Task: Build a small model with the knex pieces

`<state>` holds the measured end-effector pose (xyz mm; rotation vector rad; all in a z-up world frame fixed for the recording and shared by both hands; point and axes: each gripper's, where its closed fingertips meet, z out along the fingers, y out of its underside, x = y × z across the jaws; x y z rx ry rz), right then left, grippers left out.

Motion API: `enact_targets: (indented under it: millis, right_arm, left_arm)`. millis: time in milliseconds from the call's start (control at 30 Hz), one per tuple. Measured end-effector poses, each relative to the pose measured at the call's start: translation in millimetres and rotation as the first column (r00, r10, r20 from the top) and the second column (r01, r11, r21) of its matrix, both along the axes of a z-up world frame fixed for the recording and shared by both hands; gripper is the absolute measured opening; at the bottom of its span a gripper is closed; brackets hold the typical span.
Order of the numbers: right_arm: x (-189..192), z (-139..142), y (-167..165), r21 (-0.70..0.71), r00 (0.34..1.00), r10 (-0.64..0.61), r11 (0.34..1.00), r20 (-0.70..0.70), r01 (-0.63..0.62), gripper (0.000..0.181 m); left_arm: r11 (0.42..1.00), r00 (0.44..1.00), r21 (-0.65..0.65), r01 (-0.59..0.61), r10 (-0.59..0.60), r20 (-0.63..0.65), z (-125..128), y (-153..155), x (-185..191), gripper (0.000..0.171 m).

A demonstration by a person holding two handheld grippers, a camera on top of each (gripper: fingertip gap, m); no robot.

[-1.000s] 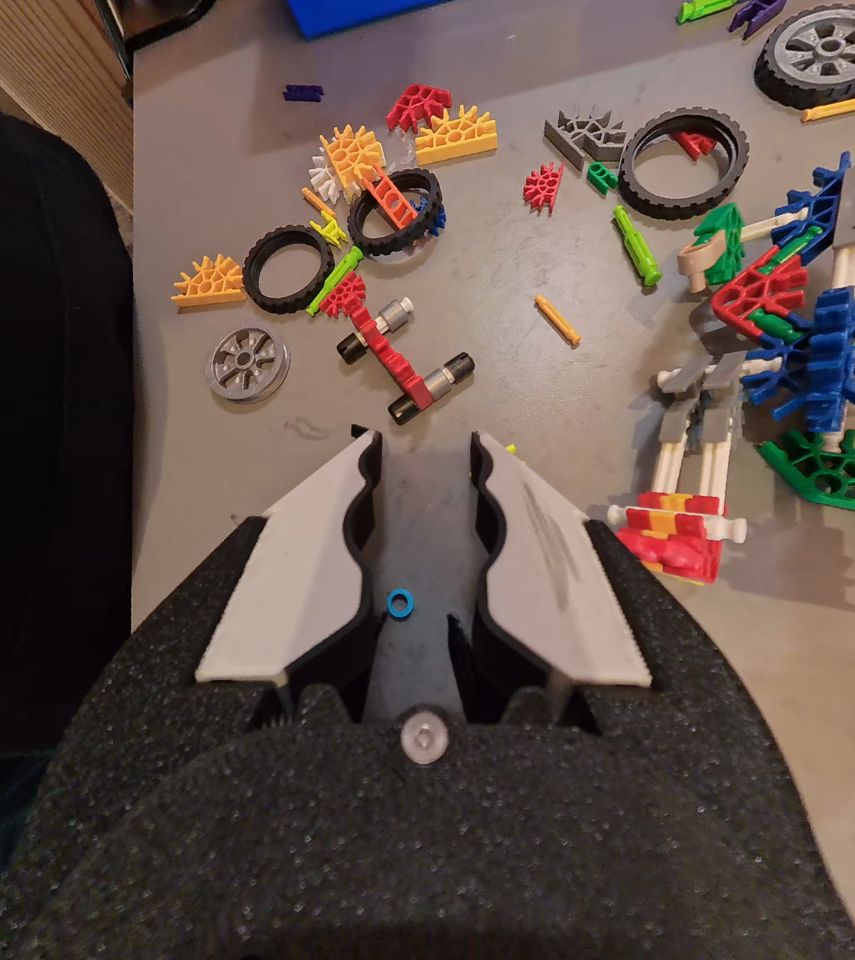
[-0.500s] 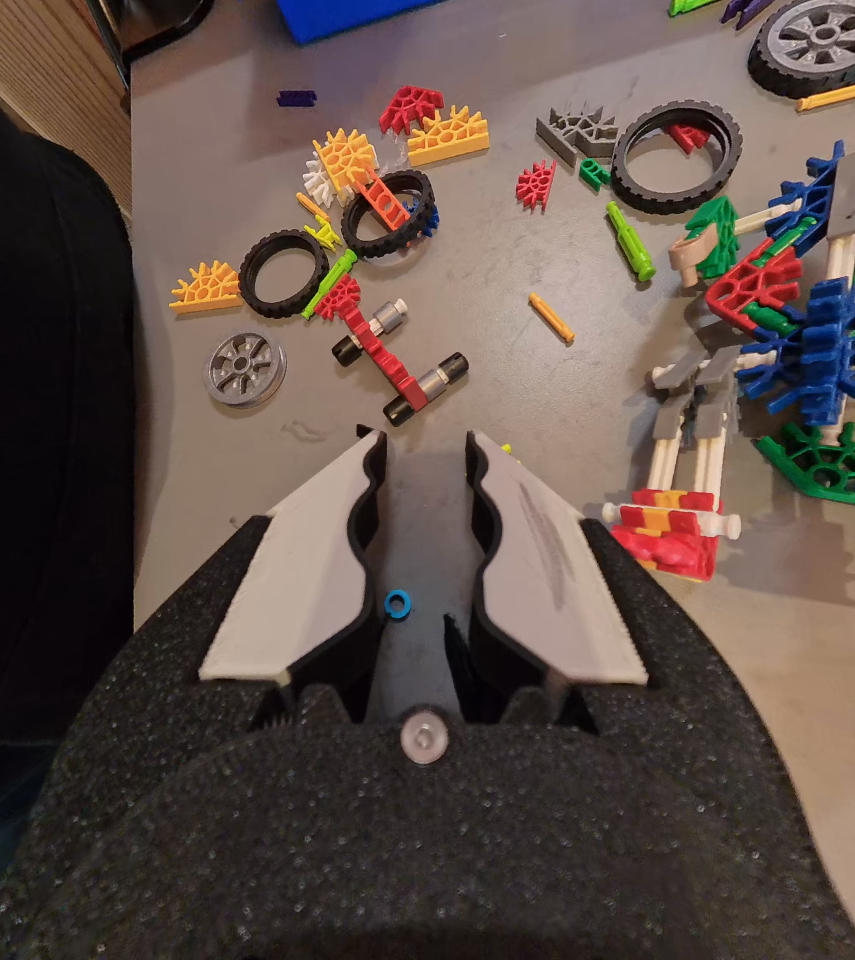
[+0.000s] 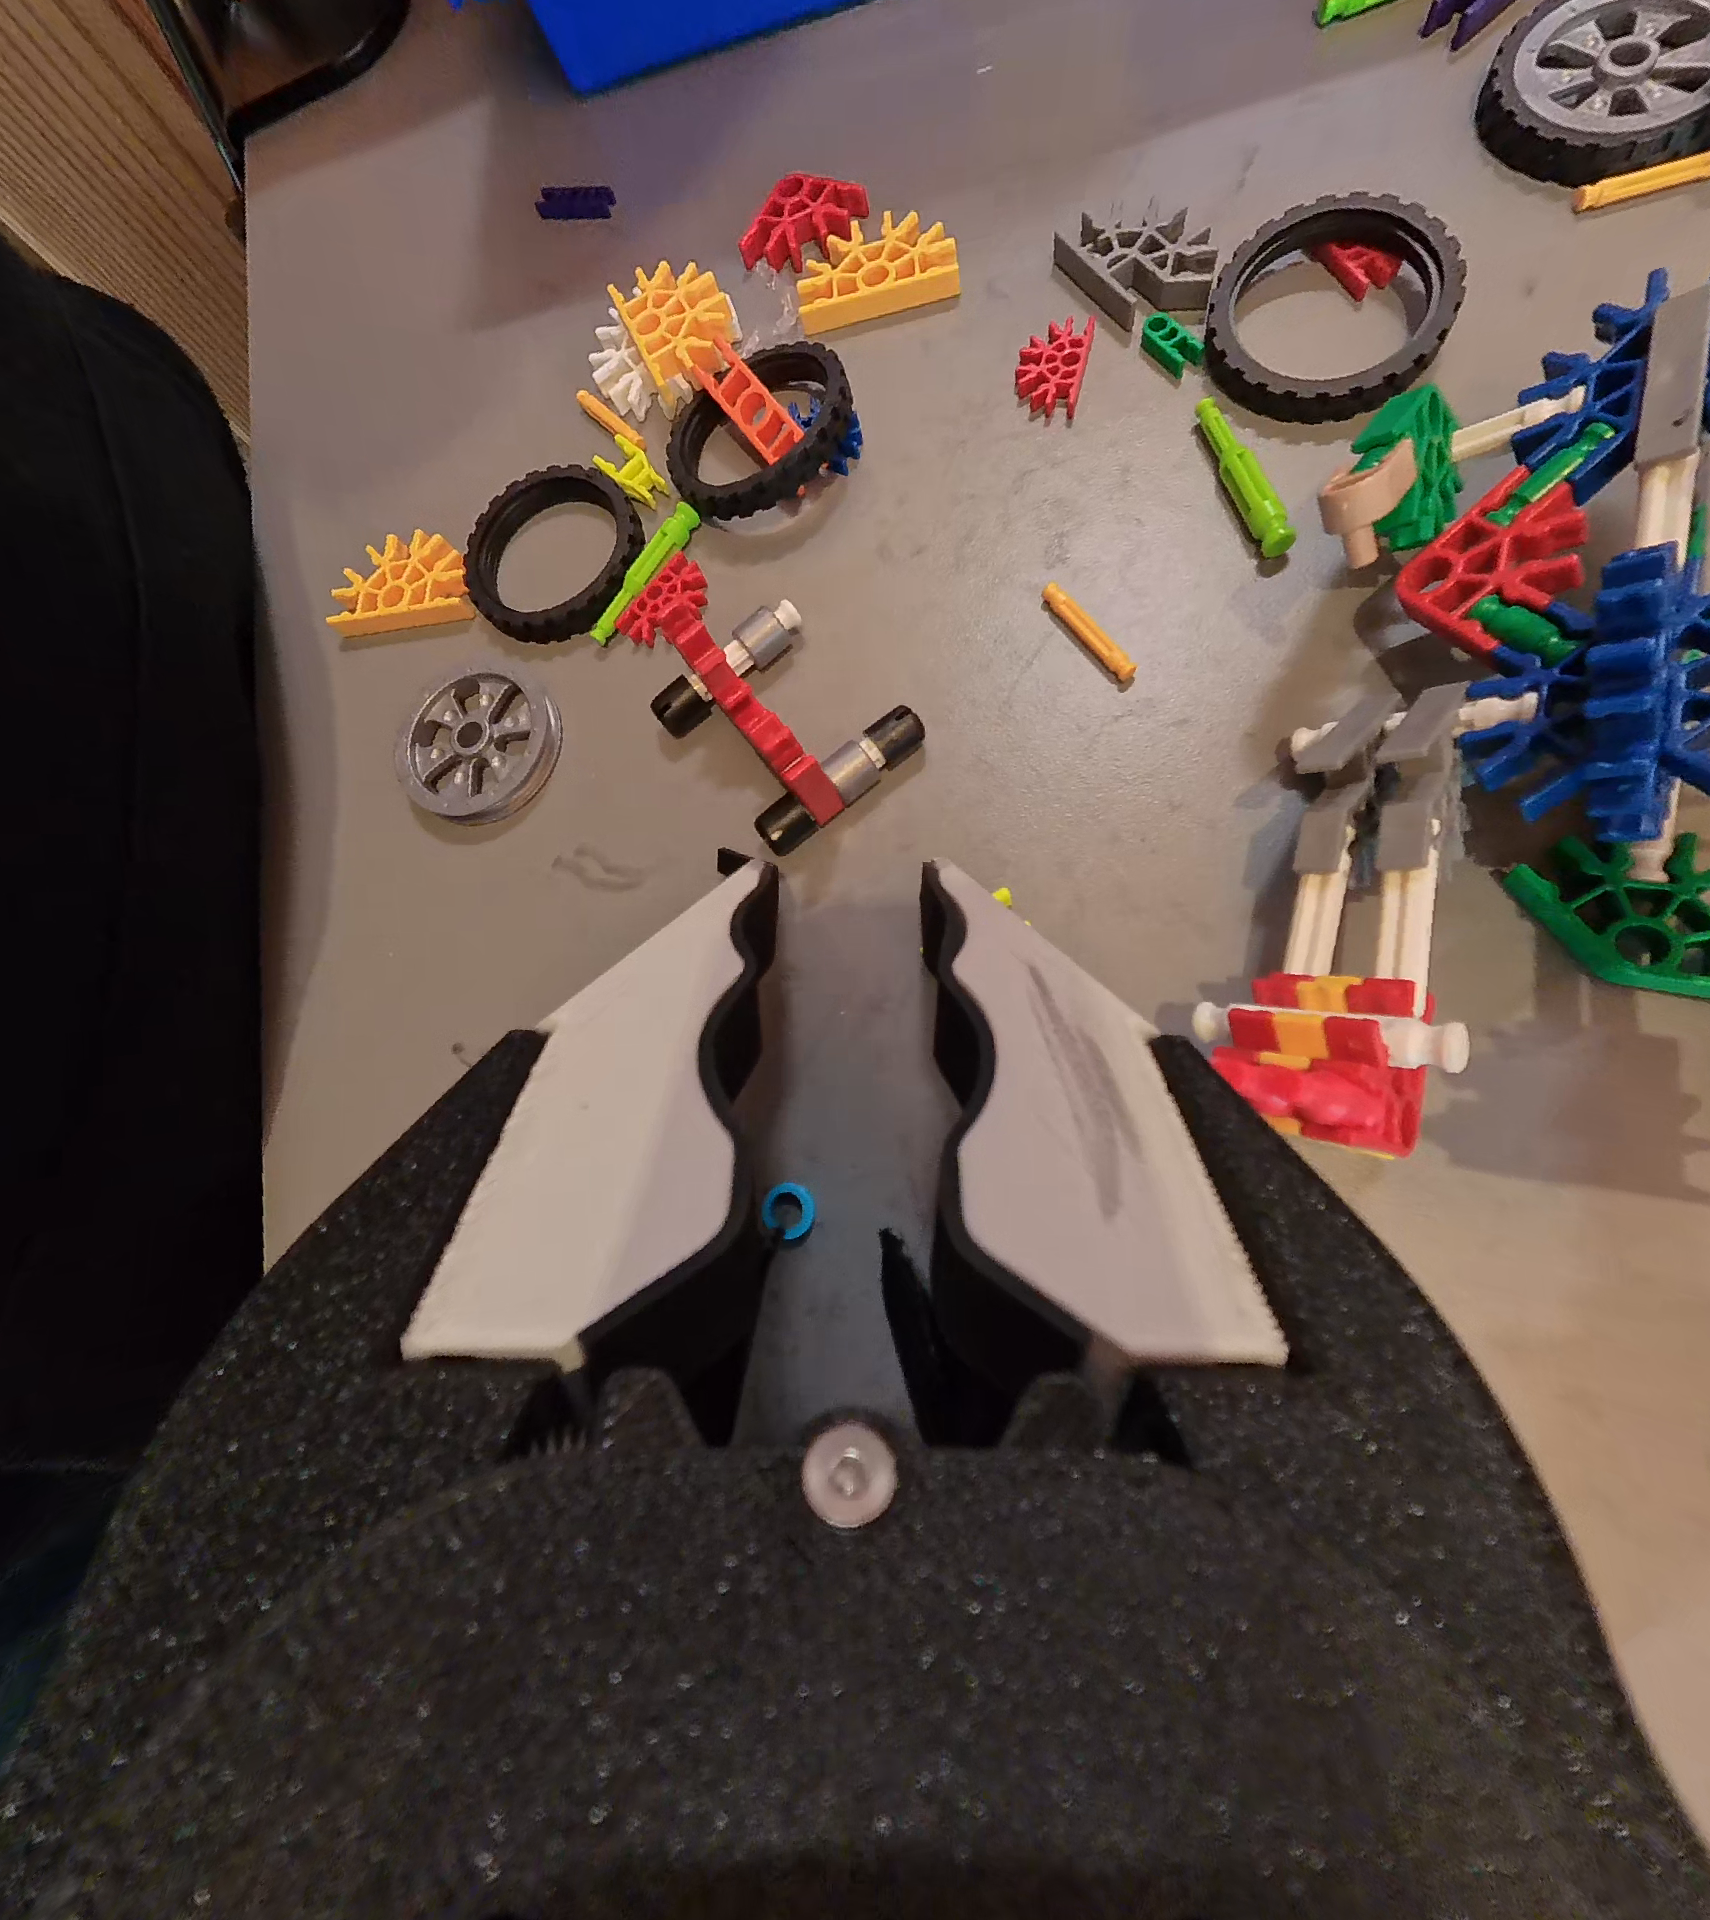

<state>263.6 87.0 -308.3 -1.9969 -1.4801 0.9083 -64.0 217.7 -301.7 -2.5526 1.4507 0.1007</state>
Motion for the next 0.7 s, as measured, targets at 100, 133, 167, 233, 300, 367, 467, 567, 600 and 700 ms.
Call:
enact_targets:
  millis: [100, 133, 167, 233, 300, 367, 467, 567, 600, 700]
  right_arm:
    - [0, 0, 0, 0.0, 1.0, 0.0, 1.0, 0.0, 0.0, 0.028]
    - [0, 0, 0, 0.001, 1.0, 0.0, 1.0, 0.0, 0.0, 0.028]
    - [0, 0, 0, 0.001, 1.0, -0.001, 1.0, 0.0, 0.001, 0.028]
    - [0, 0, 0, -0.001, 1.0, -0.002, 1.0, 0.0, 0.002, 0.027]
    - [0, 0, 0, -0.001, 1.0, -0.003, 1.0, 0.0, 0.003, 0.027]
    - [0, 0, 0, -0.003, 1.0, -0.003, 1.0, -0.001, 0.003, 0.027]
    - [0, 0, 0, -0.012, 1.0, -0.003, 1.0, -0.003, 0.003, 0.027]
    - [0, 0, 0, -0.015, 1.0, -0.003, 1.0, -0.004, 0.003, 0.027]
    - [0, 0, 0, -0.014, 1.0, -0.003, 1.0, -0.004, 0.003, 0.027]
    - [0, 0, 0, -0.008, 1.0, -0.003, 1.0, -0.002, 0.003, 0.027]
  left_arm:
    - [0.997, 0.999, 0.069, -0.026, 0.027, -0.017, 14, 18, -7, 0.018]
    - [0.997, 1.0, 0.067, -0.027, 0.027, 0.002, 19, 19, -6, 0.019]
    - [0.997, 0.999, 0.07, -0.035, 0.034, 0.015, 24, 19, -6, 0.021]
    - [0.998, 0.999, 0.048, -0.037, 0.036, 0.029, 30, 14, -7, 0.022]
    - [1.0, 0.999, 0.006, -0.021, 0.021, 0.047, 32, 3, -6, 0.022]
    - [0.999, 0.997, -0.047, 0.025, -0.022, 0.079, 31, -12, 1, 0.022]
    - [0.995, 0.993, -0.088, 0.049, -0.039, 0.113, 24, -26, 12, 0.022]
    - [0.991, 0.987, -0.119, 0.058, -0.039, 0.154, 13, -34, 25, 0.022]
    - [0.991, 0.988, -0.123, 0.057, -0.039, 0.148, 9, -34, 27, 0.021]
    - [0.988, 0.99, -0.139, 0.064, -0.045, 0.135, 0, -36, 29, 0.021]
